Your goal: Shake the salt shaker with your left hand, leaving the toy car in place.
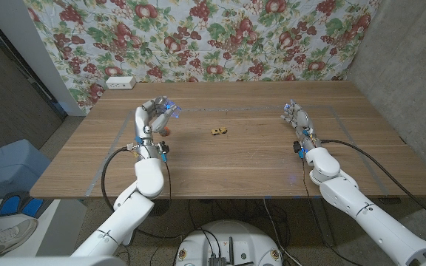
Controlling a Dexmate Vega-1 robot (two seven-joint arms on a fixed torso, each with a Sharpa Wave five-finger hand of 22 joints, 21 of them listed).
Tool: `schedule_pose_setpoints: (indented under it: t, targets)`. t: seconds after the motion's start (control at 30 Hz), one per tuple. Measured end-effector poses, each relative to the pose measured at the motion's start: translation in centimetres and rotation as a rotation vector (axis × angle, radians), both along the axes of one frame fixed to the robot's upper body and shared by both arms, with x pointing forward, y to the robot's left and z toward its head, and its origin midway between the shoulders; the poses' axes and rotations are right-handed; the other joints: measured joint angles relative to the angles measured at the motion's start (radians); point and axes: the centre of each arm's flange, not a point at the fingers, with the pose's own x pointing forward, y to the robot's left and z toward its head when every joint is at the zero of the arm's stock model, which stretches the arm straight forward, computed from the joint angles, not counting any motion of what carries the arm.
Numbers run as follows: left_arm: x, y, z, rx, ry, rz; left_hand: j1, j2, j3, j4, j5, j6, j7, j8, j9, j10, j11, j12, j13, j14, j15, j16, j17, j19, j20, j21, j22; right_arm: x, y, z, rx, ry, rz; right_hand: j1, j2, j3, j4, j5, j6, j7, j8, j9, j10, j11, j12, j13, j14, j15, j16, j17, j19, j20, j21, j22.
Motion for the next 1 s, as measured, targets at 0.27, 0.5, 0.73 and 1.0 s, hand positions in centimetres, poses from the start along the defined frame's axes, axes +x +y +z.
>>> schedule_pose_setpoints:
  t: [0.27,0.5,0.73,1.0]
  targets:
    - [-0.1,0.0,-0.3,-0.039,-0.047,0.004,0.001,-0.001,0.0,0.0,-0.003,0.0,0.0,0.0,0.001,0.0,0.0,0.0,0.0,-0.003,-0.003,0.0,0.0,0.0,0.0,0.0,0.0,0.0,0.0,-0.1,0.003,-0.001,0.0,0.0,0.0,0.0,0.0,0.0,0.0,0.0,0.0,0.0,0.0,0.0,0.0,0.0,0.0,0.0,0.0,0.0,0.0,0.0,0.0,0.0]
    - [-0.1,-0.1,-0.2,-0.04,-0.051,0.002,0.001,-0.001,0.0,0.0,0.001,0.0,0.0,-0.001,0.001,0.0,0.0,0.0,0.0,-0.003,-0.003,0.0,0.0,-0.004,-0.004,0.0,0.0,0.0,-0.1,-0.2,0.007,-0.003,0.0,0.0,0.0,0.0,0.0,0.0,0.0,0.0,0.0,0.0,0.0,0.0,0.0,0.0,0.0,0.0,0.0,0.0,0.0,0.0,0.0,0.0]
    - [0.2,-0.2,0.0,0.005,-0.003,0.001,0.0,0.0,0.0,0.0,0.001,0.0,0.0,-0.003,0.001,0.0,0.0,-0.001,0.0,-0.003,-0.003,0.0,0.0,-0.004,-0.004,0.0,0.0,0.1,-0.1,-0.2,0.008,-0.002,0.0,0.0,0.0,0.0,0.0,0.0,0.0,0.0,0.0,0.0,0.0,0.0,0.0,0.0,0.0,0.0,0.0,0.0,0.0,0.0,-0.008,0.0]
    - [0.5,-0.4,1.0,0.11,0.126,-0.001,-0.001,0.001,0.0,0.0,0.001,0.0,0.0,0.004,0.0,0.0,0.0,-0.001,0.0,-0.003,-0.003,-0.001,-0.001,-0.004,-0.004,0.0,0.0,0.2,0.0,-0.1,0.005,-0.003,0.004,0.0,0.0,0.0,0.0,0.0,0.0,0.0,0.0,0.0,0.0,0.0,0.0,0.0,0.0,0.0,0.0,0.0,0.0,0.0,-0.008,0.0]
